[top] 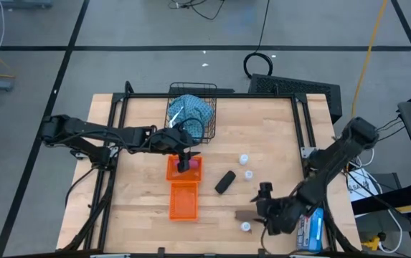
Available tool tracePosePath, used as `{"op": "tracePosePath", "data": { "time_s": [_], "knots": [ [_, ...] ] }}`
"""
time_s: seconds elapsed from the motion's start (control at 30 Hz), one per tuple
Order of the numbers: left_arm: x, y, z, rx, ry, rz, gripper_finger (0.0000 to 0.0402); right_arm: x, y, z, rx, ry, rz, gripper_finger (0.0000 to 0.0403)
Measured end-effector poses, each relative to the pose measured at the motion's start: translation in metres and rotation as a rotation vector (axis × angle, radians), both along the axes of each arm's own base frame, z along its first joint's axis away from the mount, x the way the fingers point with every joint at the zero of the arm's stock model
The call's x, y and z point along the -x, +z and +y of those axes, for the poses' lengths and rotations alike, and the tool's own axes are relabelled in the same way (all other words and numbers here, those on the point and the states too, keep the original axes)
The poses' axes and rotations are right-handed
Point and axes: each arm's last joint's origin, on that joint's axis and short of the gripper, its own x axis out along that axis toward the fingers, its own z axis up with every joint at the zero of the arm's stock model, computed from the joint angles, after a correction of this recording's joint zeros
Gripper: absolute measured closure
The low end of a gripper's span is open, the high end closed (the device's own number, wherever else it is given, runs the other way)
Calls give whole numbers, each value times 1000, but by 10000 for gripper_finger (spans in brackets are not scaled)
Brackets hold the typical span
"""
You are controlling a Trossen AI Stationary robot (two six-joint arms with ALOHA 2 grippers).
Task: Pick & Place Medicine items
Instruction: Put the brown bandage into the top orange bin
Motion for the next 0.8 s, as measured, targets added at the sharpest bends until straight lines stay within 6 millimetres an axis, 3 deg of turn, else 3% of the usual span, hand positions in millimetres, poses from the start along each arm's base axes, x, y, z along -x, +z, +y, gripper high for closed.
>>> {"op": "tracePosePath", "data": {
  "time_s": [0.27,0.5,0.63,0.8],
  "knots": [
    [0,1,0,17,14,-12,215,-6,-48,14,27,5,185,116],
    [0,1,1,32,54,-18,215,-10,-64,16,66,3,215,130],
    [0,1,2,18,73,-19,215,-10,-64,16,66,2,211,173],
    [0,1,2,17,74,-19,215,-10,-64,16,82,26,209,261]
  ]
}}
